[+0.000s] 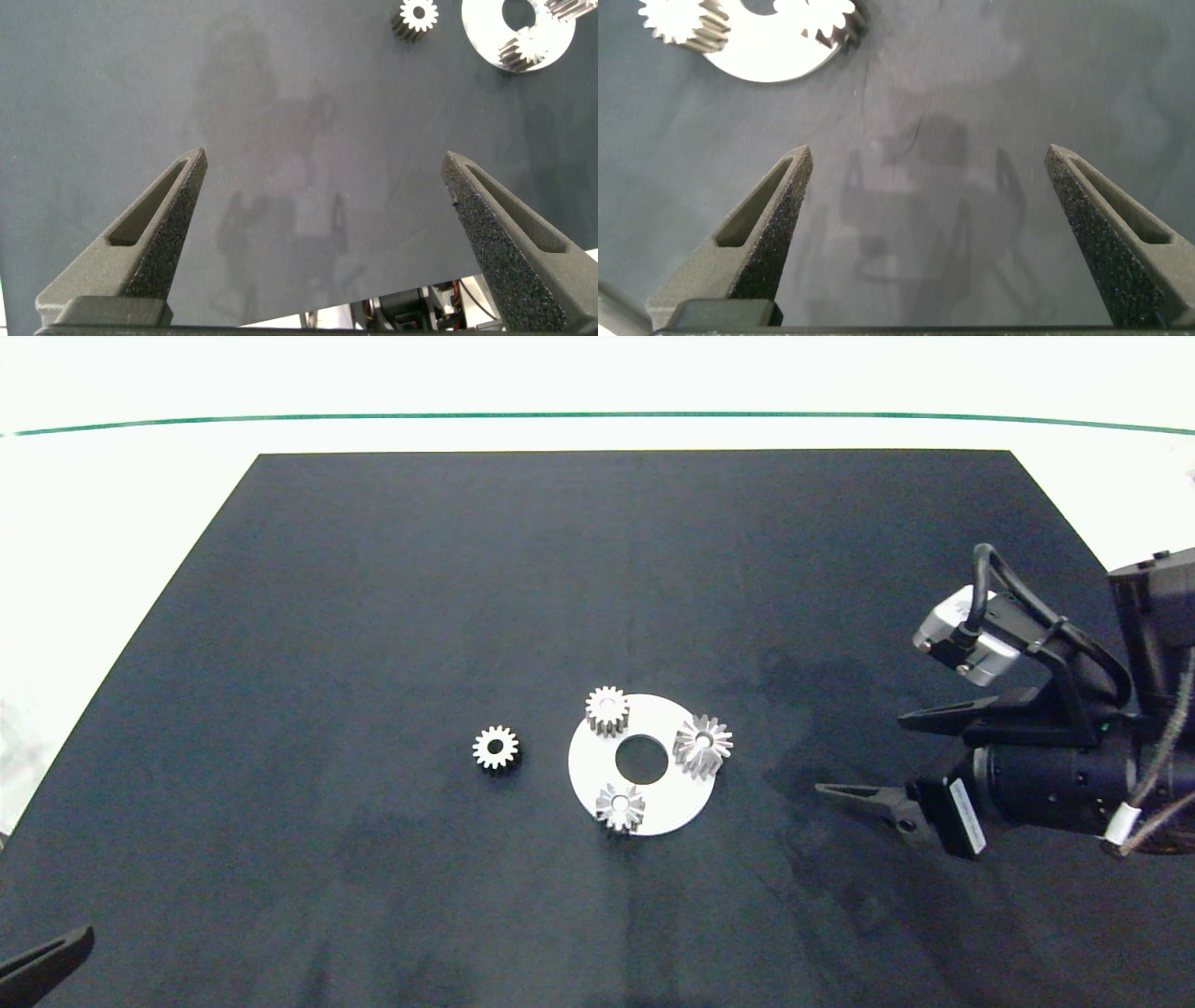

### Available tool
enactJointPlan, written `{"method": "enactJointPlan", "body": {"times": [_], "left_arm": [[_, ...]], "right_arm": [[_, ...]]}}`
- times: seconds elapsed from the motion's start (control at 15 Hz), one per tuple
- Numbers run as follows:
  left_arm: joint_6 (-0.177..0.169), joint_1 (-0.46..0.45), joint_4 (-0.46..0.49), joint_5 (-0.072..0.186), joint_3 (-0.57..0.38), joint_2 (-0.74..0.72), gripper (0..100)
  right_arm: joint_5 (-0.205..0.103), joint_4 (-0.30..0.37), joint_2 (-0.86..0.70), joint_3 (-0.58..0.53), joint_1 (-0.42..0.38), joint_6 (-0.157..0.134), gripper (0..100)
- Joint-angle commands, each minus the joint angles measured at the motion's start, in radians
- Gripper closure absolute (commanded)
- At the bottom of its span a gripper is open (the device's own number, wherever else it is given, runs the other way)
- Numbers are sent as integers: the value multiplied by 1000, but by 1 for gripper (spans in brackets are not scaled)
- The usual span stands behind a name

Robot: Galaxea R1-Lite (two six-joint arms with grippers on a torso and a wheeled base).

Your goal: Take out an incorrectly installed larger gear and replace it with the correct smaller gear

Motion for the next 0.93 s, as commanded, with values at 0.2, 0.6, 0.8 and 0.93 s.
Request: {"method": "enactJointPlan", "body": {"times": [0.2, 0.6, 0.8, 0.93], "left_arm": [[-1, -2, -11, 1, -1, -1, 0], [-1, -2, -26, 1, -2, -3, 0], [-1, -2, -26, 1, -1, -3, 0], [-1, -2, -26, 1, 1, -4, 0]], "right_arm": [[-8, -11, 127, -75, 42, -15, 0], [-88, -83, 256, -149, 127, -15, 0], [-105, -85, 313, -178, 161, -12, 0], [-113, -85, 339, -203, 172, -10, 0]]}}
